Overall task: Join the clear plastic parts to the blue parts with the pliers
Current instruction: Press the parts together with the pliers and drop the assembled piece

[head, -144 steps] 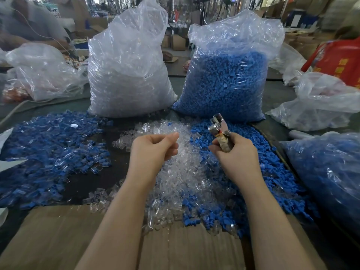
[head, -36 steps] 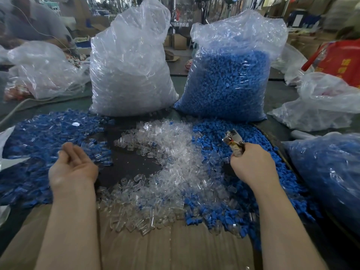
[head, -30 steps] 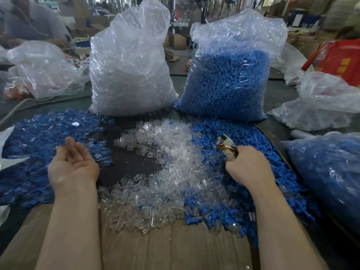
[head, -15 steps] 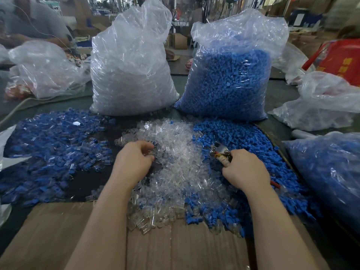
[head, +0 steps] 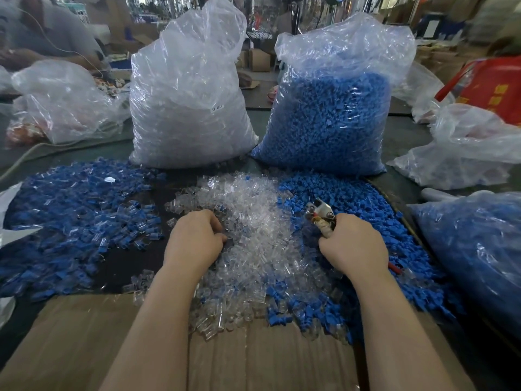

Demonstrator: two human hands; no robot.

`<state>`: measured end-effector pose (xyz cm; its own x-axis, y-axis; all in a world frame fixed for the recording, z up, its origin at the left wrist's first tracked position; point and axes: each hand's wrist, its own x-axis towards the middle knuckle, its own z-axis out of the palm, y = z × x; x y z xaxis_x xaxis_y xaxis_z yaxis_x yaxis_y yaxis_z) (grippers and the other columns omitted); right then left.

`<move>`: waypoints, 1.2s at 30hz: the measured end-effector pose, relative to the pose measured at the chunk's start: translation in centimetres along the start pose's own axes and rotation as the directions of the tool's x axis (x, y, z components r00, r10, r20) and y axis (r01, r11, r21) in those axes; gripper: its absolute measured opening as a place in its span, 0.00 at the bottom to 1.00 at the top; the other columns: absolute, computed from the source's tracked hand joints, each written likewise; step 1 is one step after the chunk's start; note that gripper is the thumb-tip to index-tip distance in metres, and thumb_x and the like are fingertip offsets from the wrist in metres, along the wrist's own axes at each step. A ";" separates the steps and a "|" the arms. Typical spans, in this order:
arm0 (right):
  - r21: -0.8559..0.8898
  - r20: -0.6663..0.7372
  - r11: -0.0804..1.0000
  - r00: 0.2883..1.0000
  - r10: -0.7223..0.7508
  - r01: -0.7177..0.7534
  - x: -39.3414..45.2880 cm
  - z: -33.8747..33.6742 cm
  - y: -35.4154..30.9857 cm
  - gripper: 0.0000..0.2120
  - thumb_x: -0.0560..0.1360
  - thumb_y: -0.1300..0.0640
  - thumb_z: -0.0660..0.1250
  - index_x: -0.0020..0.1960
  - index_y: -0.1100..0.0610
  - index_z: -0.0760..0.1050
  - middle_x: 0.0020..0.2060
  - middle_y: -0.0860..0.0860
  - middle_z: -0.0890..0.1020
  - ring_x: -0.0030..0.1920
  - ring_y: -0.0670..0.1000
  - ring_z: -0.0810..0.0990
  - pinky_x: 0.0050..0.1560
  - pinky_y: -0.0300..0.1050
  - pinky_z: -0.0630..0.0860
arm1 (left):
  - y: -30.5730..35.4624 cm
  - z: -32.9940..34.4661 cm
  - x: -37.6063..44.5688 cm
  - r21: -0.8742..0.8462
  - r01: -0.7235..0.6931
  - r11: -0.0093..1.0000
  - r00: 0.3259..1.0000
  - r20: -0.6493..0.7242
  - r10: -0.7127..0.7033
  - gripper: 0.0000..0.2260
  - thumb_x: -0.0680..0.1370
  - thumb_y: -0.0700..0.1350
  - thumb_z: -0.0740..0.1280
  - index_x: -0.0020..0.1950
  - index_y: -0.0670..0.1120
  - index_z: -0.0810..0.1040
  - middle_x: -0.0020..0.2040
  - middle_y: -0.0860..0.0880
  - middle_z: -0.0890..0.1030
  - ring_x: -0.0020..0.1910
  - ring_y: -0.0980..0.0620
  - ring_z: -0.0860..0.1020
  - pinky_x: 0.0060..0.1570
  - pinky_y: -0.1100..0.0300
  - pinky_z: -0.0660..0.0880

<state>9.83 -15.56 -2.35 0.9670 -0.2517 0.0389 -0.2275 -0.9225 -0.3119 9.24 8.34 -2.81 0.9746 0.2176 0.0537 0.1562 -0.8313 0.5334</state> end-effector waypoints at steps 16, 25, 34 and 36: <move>0.808 -0.173 0.537 0.968 -0.180 0.244 -0.9 -1.5 -1.9 0.09 0.76 0.62 0.70 0.44 0.48 0.82 0.32 0.39 0.82 0.29 0.38 0.75 0.30 0.29 0.69 | 6.4 0.1 -1.9 -0.875 0.029 0.484 1.000 0.027 -0.012 0.04 0.72 0.38 0.75 0.43 0.45 0.84 0.33 0.54 0.83 0.32 0.64 0.78 0.33 0.72 0.74; 0.813 -0.266 0.466 0.934 -0.237 0.350 -1.6 -1.5 -3.3 0.11 0.75 0.62 0.72 0.43 0.47 0.78 0.38 0.36 0.82 0.40 0.37 0.80 0.41 0.27 0.74 | 7.5 0.8 -2.4 -0.923 0.037 0.383 0.999 0.026 -0.035 0.04 0.74 0.35 0.73 0.43 0.43 0.82 0.34 0.47 0.85 0.36 0.52 0.84 0.36 0.64 0.79; 0.732 -0.348 0.557 0.918 -0.192 0.394 -1.6 -1.1 -3.5 0.03 0.74 0.57 0.72 0.45 0.54 0.78 0.37 0.49 0.83 0.41 0.51 0.82 0.46 0.59 0.80 | 8.2 0.9 -2.9 -0.887 -0.040 0.459 0.999 -0.043 0.003 0.04 0.72 0.35 0.75 0.41 0.44 0.84 0.34 0.47 0.85 0.38 0.50 0.85 0.38 0.62 0.80; 0.738 -0.353 0.549 0.918 -0.181 0.392 -1.7 -1.1 -3.6 0.03 0.74 0.57 0.72 0.44 0.53 0.78 0.36 0.49 0.83 0.40 0.51 0.82 0.46 0.59 0.79 | 8.4 1.0 -3.0 -0.865 -0.079 0.496 0.996 -0.083 0.015 0.06 0.72 0.36 0.75 0.40 0.46 0.84 0.35 0.47 0.85 0.39 0.49 0.85 0.40 0.57 0.81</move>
<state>8.87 -12.13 -0.29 0.8885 -0.1676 0.4271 0.3385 -0.3889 -0.8568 7.78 0.24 0.65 0.9600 0.2473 0.1315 -0.1389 0.0128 0.9902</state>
